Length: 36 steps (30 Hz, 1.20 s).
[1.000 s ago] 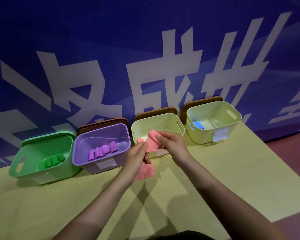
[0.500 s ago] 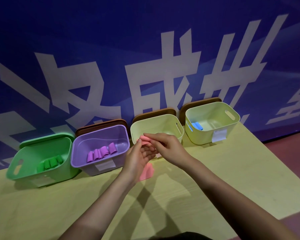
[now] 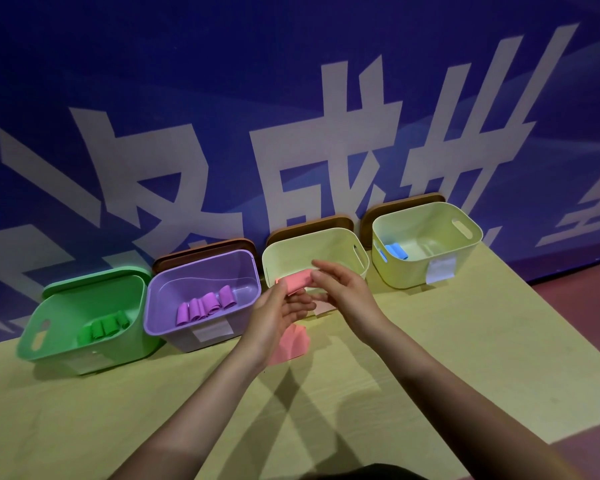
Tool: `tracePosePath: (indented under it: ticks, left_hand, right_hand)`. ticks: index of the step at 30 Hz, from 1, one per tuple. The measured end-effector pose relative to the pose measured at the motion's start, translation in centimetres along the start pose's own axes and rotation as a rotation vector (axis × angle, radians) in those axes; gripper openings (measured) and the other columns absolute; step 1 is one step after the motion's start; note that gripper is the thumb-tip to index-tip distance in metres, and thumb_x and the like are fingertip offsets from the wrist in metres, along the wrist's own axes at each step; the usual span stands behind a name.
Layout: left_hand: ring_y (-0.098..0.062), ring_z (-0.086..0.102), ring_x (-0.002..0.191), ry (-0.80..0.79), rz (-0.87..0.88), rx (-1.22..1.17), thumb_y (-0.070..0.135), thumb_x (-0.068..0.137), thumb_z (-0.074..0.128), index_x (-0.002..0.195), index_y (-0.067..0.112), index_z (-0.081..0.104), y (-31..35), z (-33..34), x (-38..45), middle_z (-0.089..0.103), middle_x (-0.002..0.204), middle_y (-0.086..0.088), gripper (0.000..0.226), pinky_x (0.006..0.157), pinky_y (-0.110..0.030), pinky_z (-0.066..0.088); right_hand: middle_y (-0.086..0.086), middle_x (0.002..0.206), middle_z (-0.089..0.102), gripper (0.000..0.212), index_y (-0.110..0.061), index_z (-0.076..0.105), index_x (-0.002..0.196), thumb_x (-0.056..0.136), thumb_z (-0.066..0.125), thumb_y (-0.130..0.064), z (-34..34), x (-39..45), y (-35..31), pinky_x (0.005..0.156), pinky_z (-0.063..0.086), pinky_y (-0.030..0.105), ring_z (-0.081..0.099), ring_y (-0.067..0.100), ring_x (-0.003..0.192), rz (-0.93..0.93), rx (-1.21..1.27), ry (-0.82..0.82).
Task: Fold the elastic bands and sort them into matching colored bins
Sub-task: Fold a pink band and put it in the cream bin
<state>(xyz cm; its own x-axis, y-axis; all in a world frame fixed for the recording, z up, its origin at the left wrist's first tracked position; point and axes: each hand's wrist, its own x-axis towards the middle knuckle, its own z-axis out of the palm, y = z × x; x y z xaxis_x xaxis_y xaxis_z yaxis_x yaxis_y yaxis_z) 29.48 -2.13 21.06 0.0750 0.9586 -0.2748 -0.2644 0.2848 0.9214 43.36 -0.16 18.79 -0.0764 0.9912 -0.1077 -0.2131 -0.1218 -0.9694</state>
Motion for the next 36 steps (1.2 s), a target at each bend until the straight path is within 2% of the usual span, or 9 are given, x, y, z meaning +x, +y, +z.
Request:
tracePosePath:
  ticks: [4, 7, 11, 18, 23, 28, 30, 32, 36]
  left_hand:
    - [-0.016, 0.069, 0.071, -0.049, 0.0, 0.073, 0.017, 0.103, 0.036, 0.1, 0.004, 0.061, -0.6, -0.4, -0.1, 0.068, 0.079, -0.012, 0.029, 0.07, -0.024, 0.054]
    - [-0.018, 0.069, 0.075, -0.081, -0.032, 0.125, 0.013, 0.1, 0.042, 0.103, 0.005, 0.061, -1.0, -0.8, -0.1, 0.069, 0.082, -0.01, 0.02, 0.075, -0.027, 0.053]
    - [-0.021, 0.07, 0.079, -0.08, -0.095, 0.184, 0.023, 0.099, 0.047, 0.097, 0.006, 0.065, -0.9, -1.3, 0.5, 0.072, 0.086, -0.012, 0.025, 0.083, -0.033, 0.053]
    - [-0.009, 0.064, 0.064, -0.038, 0.045, 0.25, 0.012, 0.1, 0.043, 0.091, 0.008, 0.064, -2.3, -0.9, 1.3, 0.067, 0.071, -0.003, 0.023, 0.068, -0.019, 0.051]
    - [-0.005, 0.064, 0.06, 0.101, 0.043, 0.12, 0.012, 0.102, 0.04, 0.088, 0.011, 0.062, -3.0, 0.0, 3.3, 0.065, 0.074, -0.007, 0.026, 0.066, -0.018, 0.052]
    - [-0.012, 0.068, 0.07, 0.146, -0.083, 0.115, 0.022, 0.102, 0.042, 0.094, 0.012, 0.064, -3.1, -0.8, 6.5, 0.071, 0.081, -0.006, 0.026, 0.067, -0.019, 0.054]
    - [-0.015, 0.067, 0.072, 0.097, -0.119, 0.235, 0.025, 0.101, 0.043, 0.096, 0.011, 0.064, -2.6, -1.8, 8.6, 0.071, 0.084, -0.007, 0.026, 0.066, -0.02, 0.052]
    - [-0.019, 0.065, 0.083, 0.098, -0.042, 0.569, 0.03, 0.099, 0.046, 0.098, 0.014, 0.067, -2.2, -3.3, 11.3, 0.071, 0.091, -0.004, 0.026, 0.076, -0.029, 0.049]
    - [-0.019, 0.06, 0.098, 0.318, 0.08, 0.972, 0.031, 0.097, 0.049, 0.117, 0.017, 0.062, -1.8, -7.0, 15.6, 0.066, 0.107, -0.001, 0.028, 0.081, -0.032, 0.047]
  right_hand:
    - [0.011, 0.084, 0.071, 0.014, -0.008, 0.072, 0.096, 0.09, 0.065, -0.017, -0.3, 0.1, 0.6, 0.075, 0.053, 0.031, 0.067, 0.021, 0.079, 0.042, 0.01, -0.03]
    - [0.004, 0.079, 0.071, 0.012, -0.008, 0.072, 0.096, 0.09, 0.061, -0.009, -0.7, 0.1, 0.6, 0.069, 0.049, 0.021, 0.065, 0.013, 0.073, 0.052, 0.039, -0.029]
    - [0.003, 0.081, 0.068, 0.014, -0.011, 0.073, 0.095, 0.089, 0.061, -0.006, -1.1, 0.3, 0.4, 0.071, 0.047, 0.021, 0.061, 0.01, 0.073, 0.026, -0.146, -0.045]
    - [-0.009, 0.063, 0.058, 0.011, -0.01, 0.071, 0.089, 0.089, 0.062, -0.004, -0.7, 1.1, 0.4, 0.061, 0.042, 0.017, 0.05, 0.002, 0.059, -0.01, -0.184, -0.045]
    - [0.0, 0.083, 0.072, 0.024, -0.006, 0.071, 0.109, 0.088, 0.066, -0.017, 0.3, 2.5, 2.0, 0.076, 0.051, 0.029, 0.064, 0.01, 0.075, 0.109, 0.052, 0.047]
    - [0.01, 0.09, 0.072, 0.017, -0.005, 0.072, 0.097, 0.087, 0.067, -0.017, 0.4, 6.1, 2.9, 0.081, 0.054, 0.035, 0.068, 0.022, 0.085, 0.186, -0.072, 0.061]
    - [0.008, 0.092, 0.071, 0.014, -0.005, 0.072, 0.096, 0.086, 0.067, -0.015, 0.3, 8.4, 3.0, 0.076, 0.051, 0.03, 0.066, 0.019, 0.089, 0.231, -0.121, 0.089]
    - [0.006, 0.089, 0.068, 0.013, -0.006, 0.071, 0.095, 0.086, 0.066, -0.013, 0.3, 11.2, 2.9, 0.069, 0.046, 0.024, 0.063, 0.015, 0.085, 0.261, -0.19, 0.103]
    - [0.005, 0.079, 0.064, 0.003, -0.01, 0.066, 0.082, 0.085, 0.066, -0.01, -0.3, 18.0, 4.8, 0.058, 0.041, 0.023, 0.059, 0.017, 0.077, 0.336, -0.427, 0.157]
